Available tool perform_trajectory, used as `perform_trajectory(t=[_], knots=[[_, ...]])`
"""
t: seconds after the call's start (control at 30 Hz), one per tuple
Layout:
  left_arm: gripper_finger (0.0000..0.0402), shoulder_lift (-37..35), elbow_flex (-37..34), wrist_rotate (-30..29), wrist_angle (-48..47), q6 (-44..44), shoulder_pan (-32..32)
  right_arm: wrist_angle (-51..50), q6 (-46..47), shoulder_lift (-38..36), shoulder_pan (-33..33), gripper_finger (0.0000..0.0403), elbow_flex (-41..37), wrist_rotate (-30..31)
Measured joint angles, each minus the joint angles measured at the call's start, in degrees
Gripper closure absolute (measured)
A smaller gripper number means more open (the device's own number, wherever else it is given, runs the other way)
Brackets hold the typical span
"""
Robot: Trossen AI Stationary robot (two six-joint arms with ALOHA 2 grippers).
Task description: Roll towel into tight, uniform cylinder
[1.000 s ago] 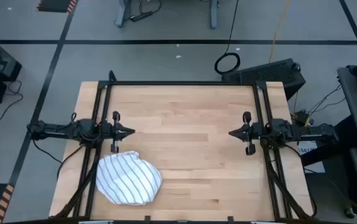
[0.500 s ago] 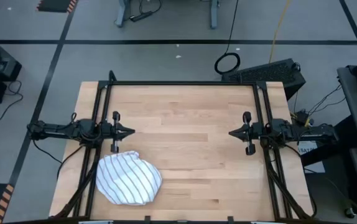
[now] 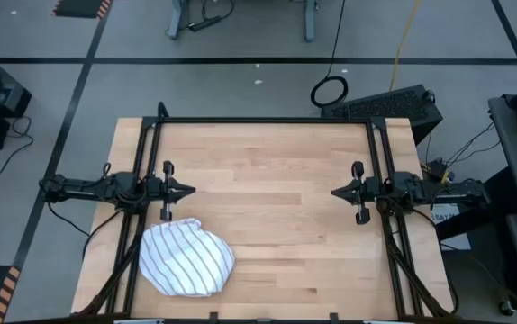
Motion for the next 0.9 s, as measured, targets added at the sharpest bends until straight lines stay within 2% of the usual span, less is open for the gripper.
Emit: perform_trajectory(t=[0.9], knots=[[0.0375, 0.0, 0.0, 0.0, 0.0, 0.0, 0.0, 0.0, 0.0, 0.0, 0.0, 0.0403, 0.0, 0.0]])
